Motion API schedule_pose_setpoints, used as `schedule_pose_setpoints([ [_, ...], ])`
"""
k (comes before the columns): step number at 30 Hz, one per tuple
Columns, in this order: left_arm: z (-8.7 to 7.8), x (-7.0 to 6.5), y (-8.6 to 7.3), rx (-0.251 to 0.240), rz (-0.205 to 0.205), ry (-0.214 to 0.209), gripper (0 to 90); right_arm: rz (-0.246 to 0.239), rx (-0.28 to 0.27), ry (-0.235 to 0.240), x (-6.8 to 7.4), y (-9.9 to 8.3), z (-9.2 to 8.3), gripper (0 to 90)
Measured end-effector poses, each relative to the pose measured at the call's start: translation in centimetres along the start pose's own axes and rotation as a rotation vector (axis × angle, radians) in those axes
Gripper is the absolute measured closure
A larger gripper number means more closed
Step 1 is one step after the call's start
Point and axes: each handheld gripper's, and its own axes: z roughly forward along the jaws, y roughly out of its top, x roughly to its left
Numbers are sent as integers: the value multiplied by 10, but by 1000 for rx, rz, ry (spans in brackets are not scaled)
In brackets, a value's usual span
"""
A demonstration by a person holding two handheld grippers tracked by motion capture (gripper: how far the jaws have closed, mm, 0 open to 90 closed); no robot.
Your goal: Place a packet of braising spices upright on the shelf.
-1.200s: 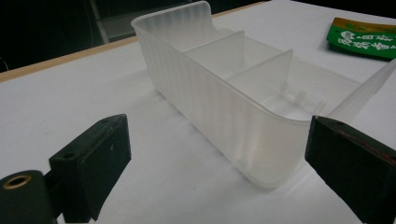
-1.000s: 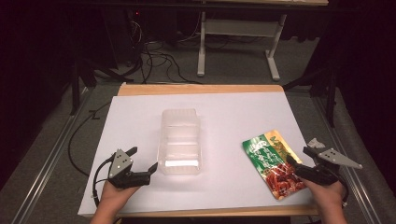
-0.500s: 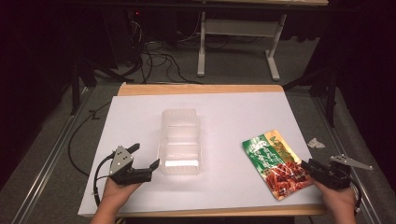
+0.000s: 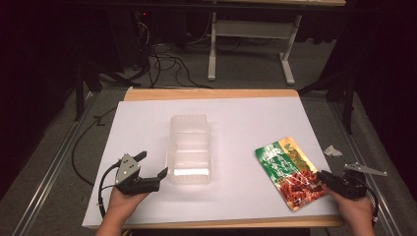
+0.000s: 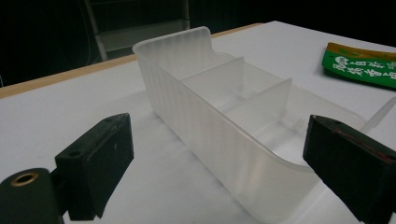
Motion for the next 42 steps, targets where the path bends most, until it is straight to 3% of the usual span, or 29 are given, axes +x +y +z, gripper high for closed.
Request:
schedule_pose_setpoints([
  [3, 0, 0, 0, 1, 1, 3, 90, -12, 6, 0, 0, 0, 0, 766],
  [4, 0, 0, 0, 2, 1, 3, 91, -13, -1, 3, -1, 1, -2, 836],
  [7, 0, 0, 0, 3, 2, 3, 91, -17, 3, 13, 0, 0, -3, 884],
  [22, 1, -1, 0, 6, 9, -7, 93, -66, 40, 58, 20, -10, -15, 900],
  [27, 1, -2, 0, 5, 7, -8, 95, -118, 63, 112, 37, -12, -13, 900],
  [29, 1, -2, 0, 5, 8, -8, 96, -160, 81, 149, 51, -12, -8, 893],
  [30, 1, -2, 0, 5, 8, -8, 97, -160, 81, 149, 51, -12, -8, 893],
  [32, 1, -2, 0, 6, 9, -9, 98, -207, 99, 174, 66, -11, -3, 882],
  [42, 1, -2, 0, 4, 9, -9, 98, -299, 121, 241, 103, -9, 10, 866],
])
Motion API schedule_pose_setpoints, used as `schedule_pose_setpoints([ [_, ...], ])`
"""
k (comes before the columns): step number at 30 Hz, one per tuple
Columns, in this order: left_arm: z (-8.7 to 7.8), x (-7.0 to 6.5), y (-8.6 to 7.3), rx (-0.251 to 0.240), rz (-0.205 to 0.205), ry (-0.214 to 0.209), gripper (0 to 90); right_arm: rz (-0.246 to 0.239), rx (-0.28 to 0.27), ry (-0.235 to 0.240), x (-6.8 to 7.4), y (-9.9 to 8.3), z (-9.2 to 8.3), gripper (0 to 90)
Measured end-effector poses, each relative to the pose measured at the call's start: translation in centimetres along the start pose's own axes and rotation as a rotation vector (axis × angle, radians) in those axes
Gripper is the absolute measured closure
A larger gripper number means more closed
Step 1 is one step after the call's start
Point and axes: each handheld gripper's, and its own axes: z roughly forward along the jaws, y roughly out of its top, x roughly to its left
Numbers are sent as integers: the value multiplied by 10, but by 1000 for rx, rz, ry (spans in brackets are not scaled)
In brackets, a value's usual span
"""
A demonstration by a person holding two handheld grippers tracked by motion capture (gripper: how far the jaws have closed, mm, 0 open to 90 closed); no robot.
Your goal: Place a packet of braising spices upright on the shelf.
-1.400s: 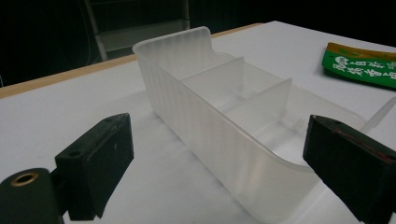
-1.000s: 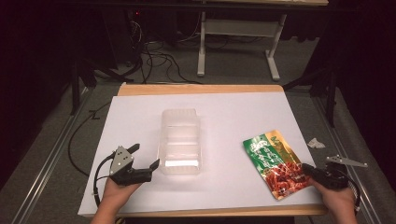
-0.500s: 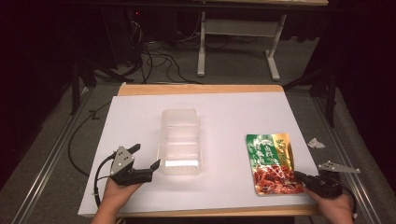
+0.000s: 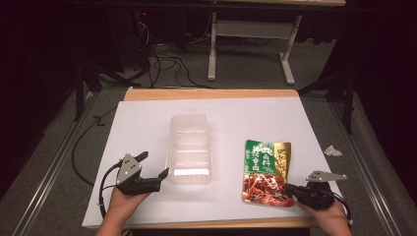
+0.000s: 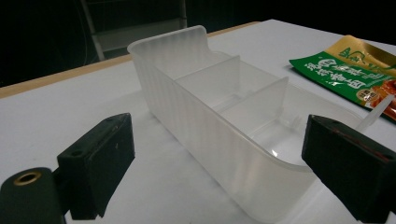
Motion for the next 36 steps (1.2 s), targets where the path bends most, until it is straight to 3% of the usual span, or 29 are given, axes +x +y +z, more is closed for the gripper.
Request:
schedule_pose_setpoints([
  [5, -1, 0, 0, 1, 1, 1, 100, -33, -4, -6, 8, 5, 2, 807],
  [9, -1, 0, 0, 1, 1, 1, 99, 18, -54, -22, 1, 4, -7, 755],
  [10, -1, 1, 0, 0, 1, 1, 100, 44, -90, -28, -5, 4, -11, 703],
  [12, -1, 0, 0, 0, 2, 3, 100, 55, -97, -37, -6, 4, -12, 686],
  [13, -1, 0, 0, 0, 2, 4, 100, 67, -126, -54, -10, 5, -13, 631],
  [21, -6, 1, -3, -1, -4, 16, 99, 138, -236, -90, -27, 20, -7, 464],
  [24, -10, 1, -5, 0, -9, 22, 99, 138, -257, -115, -31, 27, -1, 401],
  [29, -13, 0, -8, 12, -3, 31, 99, 107, -299, -167, -36, 37, 4, 366],
  [36, -16, 1, -11, 25, -6, 31, 99, 145, -328, -181, -55, 58, 23, 364],
])
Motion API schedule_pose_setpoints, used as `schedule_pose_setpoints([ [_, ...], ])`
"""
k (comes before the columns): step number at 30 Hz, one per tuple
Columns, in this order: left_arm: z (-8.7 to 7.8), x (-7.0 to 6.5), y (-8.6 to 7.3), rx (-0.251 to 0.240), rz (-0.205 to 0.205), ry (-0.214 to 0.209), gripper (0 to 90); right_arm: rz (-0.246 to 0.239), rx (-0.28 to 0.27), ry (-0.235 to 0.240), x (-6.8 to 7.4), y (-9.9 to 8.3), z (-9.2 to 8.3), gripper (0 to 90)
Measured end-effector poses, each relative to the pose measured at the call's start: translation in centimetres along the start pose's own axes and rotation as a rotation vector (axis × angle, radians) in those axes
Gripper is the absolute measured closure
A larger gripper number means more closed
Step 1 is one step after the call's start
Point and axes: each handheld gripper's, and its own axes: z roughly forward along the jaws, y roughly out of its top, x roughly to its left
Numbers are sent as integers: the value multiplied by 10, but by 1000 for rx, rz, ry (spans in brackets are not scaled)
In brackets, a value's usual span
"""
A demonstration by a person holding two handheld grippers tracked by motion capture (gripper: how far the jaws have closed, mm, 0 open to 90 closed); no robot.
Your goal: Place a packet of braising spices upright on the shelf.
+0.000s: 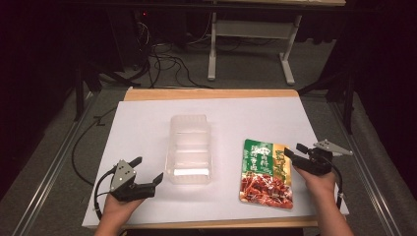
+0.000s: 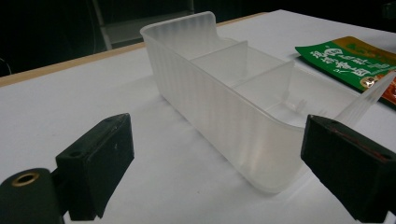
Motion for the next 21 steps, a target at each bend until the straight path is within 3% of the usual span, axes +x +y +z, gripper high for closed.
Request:
schedule_pose_setpoints([
  [8, 0, 0, -1, 7, 2, -3, 99, 32, 25, -14, -14, 17, 34, 334],
  [21, 2, -1, -2, 22, 7, 0, 99, 134, 131, 50, -33, 7, 39, 316],
])
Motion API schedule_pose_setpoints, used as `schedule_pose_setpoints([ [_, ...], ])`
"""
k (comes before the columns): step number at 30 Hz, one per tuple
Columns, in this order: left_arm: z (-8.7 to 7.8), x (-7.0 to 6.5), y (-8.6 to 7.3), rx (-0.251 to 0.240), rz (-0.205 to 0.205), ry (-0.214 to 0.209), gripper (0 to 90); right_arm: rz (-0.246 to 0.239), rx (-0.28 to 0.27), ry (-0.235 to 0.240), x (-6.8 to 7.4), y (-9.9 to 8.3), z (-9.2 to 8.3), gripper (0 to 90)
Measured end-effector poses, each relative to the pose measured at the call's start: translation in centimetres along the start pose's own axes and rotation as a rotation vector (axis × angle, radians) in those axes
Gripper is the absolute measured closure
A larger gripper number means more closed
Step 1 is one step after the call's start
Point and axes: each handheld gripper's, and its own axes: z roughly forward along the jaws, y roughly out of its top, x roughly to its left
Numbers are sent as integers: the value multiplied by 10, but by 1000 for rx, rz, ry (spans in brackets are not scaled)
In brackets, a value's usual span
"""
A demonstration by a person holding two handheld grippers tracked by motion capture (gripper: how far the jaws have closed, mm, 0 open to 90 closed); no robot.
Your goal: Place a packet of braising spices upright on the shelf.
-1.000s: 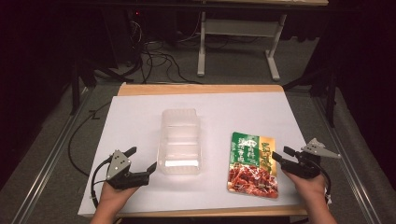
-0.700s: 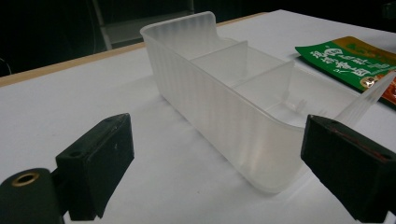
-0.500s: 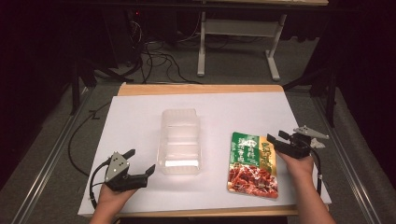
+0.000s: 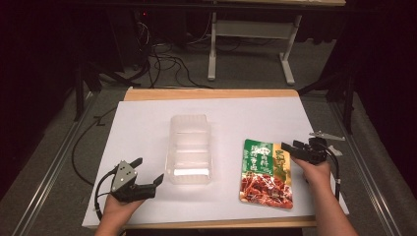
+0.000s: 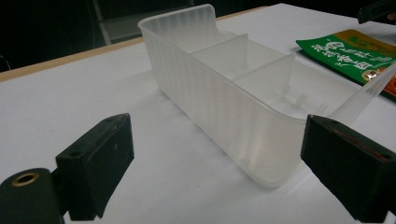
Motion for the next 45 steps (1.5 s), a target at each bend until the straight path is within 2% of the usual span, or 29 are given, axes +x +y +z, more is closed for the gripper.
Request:
schedule_pose_setpoints([
  [4, 2, 0, 0, 4, 2, -2, 99, 33, 39, 20, -5, -3, 6, 323],
  [12, 1, 0, 0, 5, 5, -4, 99, 39, 75, 33, -6, -5, 12, 340],
  [17, 2, -1, 0, 9, 8, -8, 99, 25, 90, 48, -3, -6, 13, 387],
  [19, 1, -1, 0, 8, 9, -7, 99, 15, 84, 46, -3, -6, 12, 398],
  [24, 1, -1, 0, 8, 8, -6, 100, 36, 41, 86, -3, -6, 7, 439],
  [30, 2, -1, 0, 10, 11, -7, 100, 3, 16, 136, 4, -4, 1, 458],
  [31, 2, -1, 0, 10, 11, -8, 100, -19, 17, 149, 7, -4, 1, 458],
  [35, 1, -1, 0, 9, 12, -9, 100, -27, 22, 146, 9, -5, 0, 453],
  [39, 1, -1, -1, 10, 15, -9, 100, 3, 45, 131, 4, -7, 4, 439],
  [45, 2, -1, -1, 11, 16, -8, 101, 9, 73, 106, 2, -9, 7, 414],
])
